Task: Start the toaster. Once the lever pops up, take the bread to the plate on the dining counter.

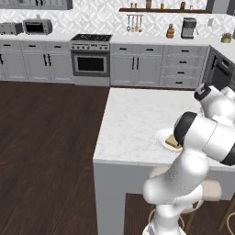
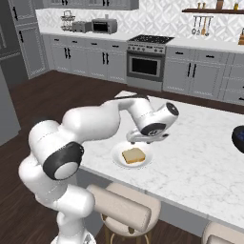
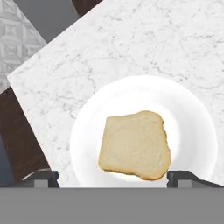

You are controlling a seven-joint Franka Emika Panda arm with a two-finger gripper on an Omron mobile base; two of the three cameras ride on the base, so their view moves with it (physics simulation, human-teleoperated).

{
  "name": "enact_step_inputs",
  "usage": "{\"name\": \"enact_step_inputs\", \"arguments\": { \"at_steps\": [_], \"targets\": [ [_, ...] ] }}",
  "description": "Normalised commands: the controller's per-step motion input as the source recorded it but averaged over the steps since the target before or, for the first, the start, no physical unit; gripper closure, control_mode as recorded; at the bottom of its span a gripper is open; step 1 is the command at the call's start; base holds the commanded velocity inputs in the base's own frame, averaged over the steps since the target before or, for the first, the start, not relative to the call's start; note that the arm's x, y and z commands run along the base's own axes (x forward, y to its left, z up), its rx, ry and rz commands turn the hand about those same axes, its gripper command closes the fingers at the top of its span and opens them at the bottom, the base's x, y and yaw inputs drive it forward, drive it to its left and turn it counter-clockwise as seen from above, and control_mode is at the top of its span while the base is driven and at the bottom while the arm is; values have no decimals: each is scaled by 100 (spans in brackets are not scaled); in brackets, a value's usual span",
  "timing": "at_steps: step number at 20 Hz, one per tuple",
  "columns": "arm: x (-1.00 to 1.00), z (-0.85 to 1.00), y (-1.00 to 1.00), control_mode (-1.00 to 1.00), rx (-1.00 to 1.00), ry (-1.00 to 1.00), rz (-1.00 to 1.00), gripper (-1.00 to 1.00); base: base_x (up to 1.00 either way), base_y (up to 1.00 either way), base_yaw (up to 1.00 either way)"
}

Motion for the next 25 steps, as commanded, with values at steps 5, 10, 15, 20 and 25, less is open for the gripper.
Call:
{"name": "enact_step_inputs", "arguments": {
  "at_steps": [5, 10, 15, 20, 25],
  "targets": [
    [-71, 61, 46, -100, -22, 0, -14, -100, 0, 0, 0],
    [-70, 66, 40, -100, -17, 0, -15, -100, 0, 0, 0],
    [-97, 36, 36, -100, -14, -2, -20, -100, 0, 0, 0],
    [-100, 30, 19, -100, -10, -10, -25, -100, 0, 0, 0],
    [-100, 29, 24, -100, -1, -23, -24, -100, 0, 0, 0]
  ]
}}
